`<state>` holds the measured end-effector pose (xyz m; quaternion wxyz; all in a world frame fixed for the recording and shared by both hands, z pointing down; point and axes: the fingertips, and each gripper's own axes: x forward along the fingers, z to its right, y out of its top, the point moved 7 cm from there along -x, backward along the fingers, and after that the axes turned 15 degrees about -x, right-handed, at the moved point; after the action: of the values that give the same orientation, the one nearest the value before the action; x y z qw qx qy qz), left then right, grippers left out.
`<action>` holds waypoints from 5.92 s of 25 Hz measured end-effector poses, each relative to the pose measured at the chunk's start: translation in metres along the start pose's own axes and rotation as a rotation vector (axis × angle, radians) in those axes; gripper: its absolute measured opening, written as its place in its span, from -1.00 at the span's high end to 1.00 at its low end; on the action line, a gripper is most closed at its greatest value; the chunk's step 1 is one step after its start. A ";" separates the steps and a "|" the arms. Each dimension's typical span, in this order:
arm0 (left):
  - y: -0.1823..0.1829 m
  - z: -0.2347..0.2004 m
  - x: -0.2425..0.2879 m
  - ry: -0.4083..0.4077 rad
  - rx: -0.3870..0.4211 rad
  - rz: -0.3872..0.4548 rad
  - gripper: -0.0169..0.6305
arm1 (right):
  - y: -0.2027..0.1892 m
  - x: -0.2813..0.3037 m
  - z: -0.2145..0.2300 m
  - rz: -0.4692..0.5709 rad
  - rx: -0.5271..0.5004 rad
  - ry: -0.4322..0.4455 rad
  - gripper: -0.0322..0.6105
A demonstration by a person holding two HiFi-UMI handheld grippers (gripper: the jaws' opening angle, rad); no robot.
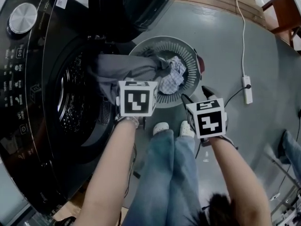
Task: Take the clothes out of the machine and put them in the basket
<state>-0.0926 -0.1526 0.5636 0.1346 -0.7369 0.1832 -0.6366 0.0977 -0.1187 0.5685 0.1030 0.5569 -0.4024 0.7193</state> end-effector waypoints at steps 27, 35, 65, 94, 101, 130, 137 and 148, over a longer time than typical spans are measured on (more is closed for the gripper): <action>-0.035 -0.194 0.063 0.417 -0.021 -0.042 -0.81 | 0.033 0.100 -0.060 0.003 -0.131 0.070 0.03; -0.039 -0.197 0.070 0.439 0.003 -0.010 -0.80 | 0.031 0.106 -0.059 0.010 -0.132 0.036 0.08; 0.028 0.062 -0.051 -0.154 -0.237 0.090 0.64 | 0.009 -0.044 0.018 0.034 -0.036 -0.055 0.25; -0.005 -0.065 0.011 0.205 -0.006 0.001 -0.29 | 0.011 0.022 -0.003 0.012 0.017 -0.007 0.26; -0.012 -0.124 0.043 0.384 0.160 -0.018 -0.32 | 0.019 0.056 -0.016 0.008 0.018 0.022 0.27; 0.001 0.005 -0.036 -0.158 -0.075 0.065 -0.27 | 0.033 -0.035 -0.005 0.053 0.065 -0.017 0.36; 0.006 0.012 -0.092 -0.112 -0.063 0.073 -0.27 | 0.049 -0.094 -0.008 0.080 0.080 -0.026 0.36; 0.006 0.041 -0.195 -0.154 0.000 0.066 -0.16 | 0.062 -0.194 -0.018 0.094 0.069 -0.038 0.36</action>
<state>-0.0762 -0.0736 0.3810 0.1693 -0.7772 0.1963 -0.5733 0.1178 -0.0885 0.3671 0.0420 0.5541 -0.4048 0.7261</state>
